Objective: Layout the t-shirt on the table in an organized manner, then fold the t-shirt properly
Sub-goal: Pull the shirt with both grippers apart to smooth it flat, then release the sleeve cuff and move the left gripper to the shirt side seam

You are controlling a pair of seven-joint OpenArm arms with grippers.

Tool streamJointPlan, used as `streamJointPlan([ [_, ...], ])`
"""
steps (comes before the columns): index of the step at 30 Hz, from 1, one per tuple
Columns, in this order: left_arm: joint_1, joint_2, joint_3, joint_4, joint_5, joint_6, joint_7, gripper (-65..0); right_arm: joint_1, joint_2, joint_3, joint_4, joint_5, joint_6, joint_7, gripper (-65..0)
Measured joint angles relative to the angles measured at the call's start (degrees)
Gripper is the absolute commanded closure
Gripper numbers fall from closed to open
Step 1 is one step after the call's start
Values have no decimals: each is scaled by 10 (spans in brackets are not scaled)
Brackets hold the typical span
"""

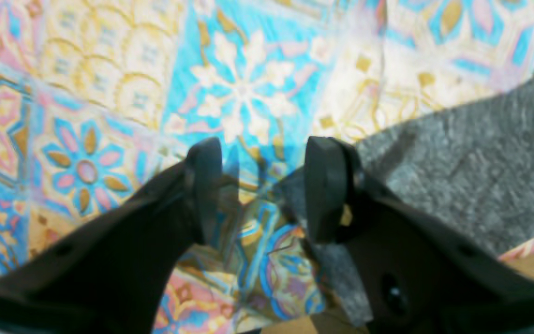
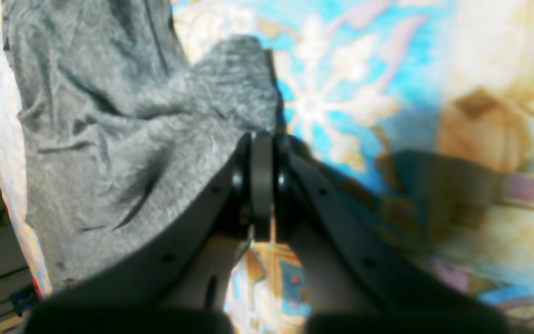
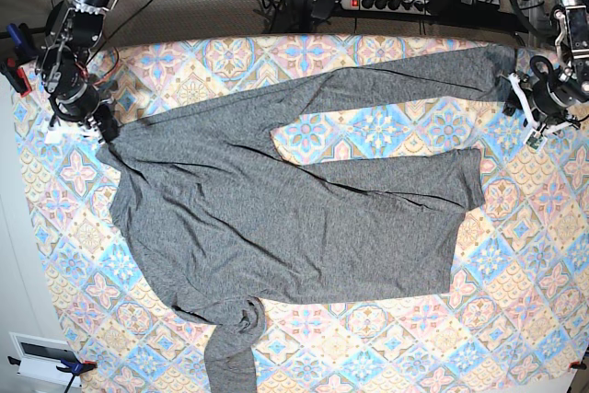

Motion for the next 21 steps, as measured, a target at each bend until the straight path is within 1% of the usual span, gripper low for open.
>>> streamJointPlan([
  [2,-2,2,0,0,-6,-1,-3,-288,-3,0,0,0,0,0,3,0],
  [5,-13,17,-1,0,-4,1,-3,-288,-6,0,0,0,3,0,6,0],
  [7,-20,21,-1,0,-7,-2,-3,-290,-6,0,0,0,5,0,5,0],
  [8,-23,28,-10,0,-10,-2,-5,-291,-6,0,0,0,4,0,5,0],
  [10,-32,57,-58,0,-13,-2,-4,-291,-6,0,0,0,4,0,6,0],
  [11,-38,78,-90,0,-15,1,0,-291,-6,0,0,0,4,0,6,0],
  [13,-45,99,-127,0,-12,2,3,-291,-6,0,0,0,5,1,6,0],
  [18,-58,101,-138,-1,-28,1,5,-291,-6,0,0,0,4,0,6,0],
  [21,-82,102,-141,-12,-82,1,14,-291,-7,0,0,0,5,1,6,0],
])
